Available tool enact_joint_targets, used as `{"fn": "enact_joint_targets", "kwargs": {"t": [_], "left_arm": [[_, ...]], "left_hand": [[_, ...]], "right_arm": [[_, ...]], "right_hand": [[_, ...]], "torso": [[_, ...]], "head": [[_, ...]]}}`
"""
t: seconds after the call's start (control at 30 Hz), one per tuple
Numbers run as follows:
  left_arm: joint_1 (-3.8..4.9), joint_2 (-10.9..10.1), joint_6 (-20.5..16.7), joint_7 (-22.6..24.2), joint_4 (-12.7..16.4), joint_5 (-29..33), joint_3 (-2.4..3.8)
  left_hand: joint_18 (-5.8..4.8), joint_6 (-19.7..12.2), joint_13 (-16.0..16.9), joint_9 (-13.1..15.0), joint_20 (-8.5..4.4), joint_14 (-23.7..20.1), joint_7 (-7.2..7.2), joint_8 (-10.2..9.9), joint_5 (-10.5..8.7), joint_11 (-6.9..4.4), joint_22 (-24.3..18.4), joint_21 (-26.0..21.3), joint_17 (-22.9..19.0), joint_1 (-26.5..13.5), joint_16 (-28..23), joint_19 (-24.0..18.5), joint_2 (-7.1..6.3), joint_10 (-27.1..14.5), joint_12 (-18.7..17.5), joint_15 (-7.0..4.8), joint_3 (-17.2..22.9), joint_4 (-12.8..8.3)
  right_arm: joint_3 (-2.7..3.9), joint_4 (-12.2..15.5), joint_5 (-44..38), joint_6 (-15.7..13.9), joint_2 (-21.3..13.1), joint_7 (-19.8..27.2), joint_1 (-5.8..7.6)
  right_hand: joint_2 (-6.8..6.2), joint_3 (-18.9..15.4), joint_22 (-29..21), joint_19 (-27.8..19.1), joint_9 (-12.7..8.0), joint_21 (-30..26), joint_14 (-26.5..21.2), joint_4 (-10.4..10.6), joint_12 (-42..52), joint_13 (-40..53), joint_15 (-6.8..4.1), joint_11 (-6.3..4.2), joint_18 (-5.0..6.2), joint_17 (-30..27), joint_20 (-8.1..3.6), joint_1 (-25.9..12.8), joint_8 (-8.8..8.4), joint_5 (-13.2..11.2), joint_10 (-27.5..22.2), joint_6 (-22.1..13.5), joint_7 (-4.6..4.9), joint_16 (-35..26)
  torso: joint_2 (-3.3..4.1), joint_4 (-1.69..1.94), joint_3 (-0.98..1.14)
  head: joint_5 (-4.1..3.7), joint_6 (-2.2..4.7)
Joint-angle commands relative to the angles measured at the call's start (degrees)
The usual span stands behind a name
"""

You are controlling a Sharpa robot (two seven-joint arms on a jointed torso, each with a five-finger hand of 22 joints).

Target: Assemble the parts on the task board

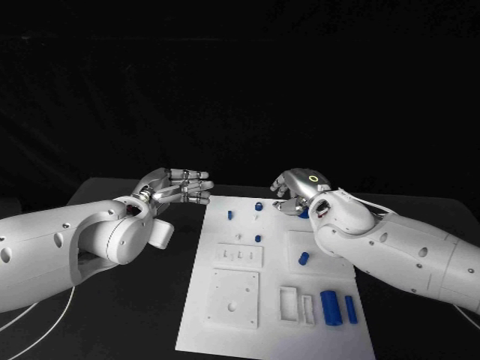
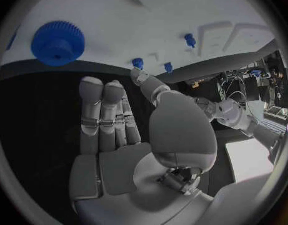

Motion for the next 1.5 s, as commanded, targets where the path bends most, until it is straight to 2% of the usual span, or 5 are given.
{"fn": "enact_joint_targets", "kwargs": {"t": [0.03, 0.23, 0.33, 0.6, 1.5], "left_arm": [[0.19, -0.13, -0.13, 0.97, -0.05, -0.16, 0.07], [0.19, -0.47, -0.14, 1.11, -0.23, -0.16, 0.07], [0.19, -0.52, -0.1, 1.16, -0.33, -0.15, 0.07], [0.18, -0.5, 0.13, 1.14, -0.68, -0.15, 0.06], [0.16, 0.27, 0.59, 1.0, -1.6, -0.15, 0.04]], "left_hand": [[0.84, -0.16, 0.09, -0.08, 0.12, -0.24, -0.14, 0.15, 0.04, -0.05, -0.1, 0.26, -0.04, 0.02, -0.16, -0.07, -0.36, -0.32, 0.17, 0.04, 0.07, 0.09], [0.82, 0.08, 0.09, -0.07, 0.13, -0.3, -0.19, 0.16, 0.03, -0.1, -0.11, 0.24, -0.04, 0.04, -0.16, -0.11, -0.33, -0.25, 0.17, 0.04, 0.05, 0.02], [0.82, 0.1, 0.09, -0.07, 0.13, -0.31, -0.19, 0.16, 0.03, -0.1, -0.11, 0.24, -0.04, 0.04, -0.16, -0.12, -0.32, -0.25, 0.17, 0.04, 0.04, 0.01], [0.82, 0.1, 0.09, -0.07, 0.13, -0.31, -0.19, 0.16, 0.03, -0.1, -0.11, 0.24, -0.04, 0.04, -0.16, -0.12, -0.32, -0.25, 0.17, 0.04, 0.04, 0.01], [0.82, 0.1, 0.09, -0.07, 0.13, -0.31, -0.19, 0.16, 0.03, -0.1, -0.11, 0.24, -0.04, 0.04, -0.16, -0.12, -0.32, -0.25, 0.17, 0.04, 0.04, 0.01]], "right_arm": [[1.05, 2.11, 4.48, -1.16, -2.43, 1.74, -0.02], [2.71, 4.3, 8.74, 1.48, -6.62, 3.17, -0.04], [3.05, 4.33, 10.34, 3.62, -7.88, 3.61, -0.05], [3.34, 2.92, 12.3, 9.34, -9.0, 3.93, -0.15], [3.38, -2.29, 12.78, 13.18, -5.73, 4.0, -0.51]], "right_hand": [[0.17, 0.68, 0.51, 2.72, 0.01, 0.86, 0.06, 0.09, 0.28, 0.57, -1.09, -1.27, -0.8, 0.07, -0.93, -0.45, -0.16, 1.73, 4.5, 1.2, 0.0, 0.49], [0.63, -10.28, 1.27, 2.86, 0.53, 2.88, 0.45, 0.9, 17.77, 22.23, -2.77, -3.63, -1.83, 0.67, -2.88, -0.1, 0.14, 8.06, 5.0, 1.13, -0.77, 0.66], [1.35, -13.57, 2.27, 2.9, 0.92, 5.03, 0.36, 1.05, 35.39, 41.5, -2.52, -3.29, -1.74, 1.44, -2.69, 0.21, -0.08, 9.44, -3.13, -0.43, -0.73, 1.72], [1.31, -17.59, 8.86, 3.27, 2.53, 15.35, 0.48, 2.24, 61.7, 67.85, -1.35, -1.87, -1.51, 12.8, -1.39, 0.07, -0.18, 13.44, 0.52, -3.36, 0.09, 12.96], [1.57, -17.2, 10.24, 3.31, 2.55, 16.43, 0.6, 2.96, 63.64, 70.35, -1.19, -1.76, -1.43, 14.29, -1.17, -0.01, -0.17, 13.45, 1.68, -3.35, 0.17, 13.86]], "torso": [[-0.08, -0.49, 0.2], [-0.2, -1.3, 0.51], [-0.23, -1.57, 0.66], [-0.2, -1.48, 0.69], [-0.21, -1.35, 0.46]], "head": [[-0.15, 0.29], [0.1, 0.6], [0.09, 0.56], [-0.16, 0.51], [-0.45, 0.17]]}}
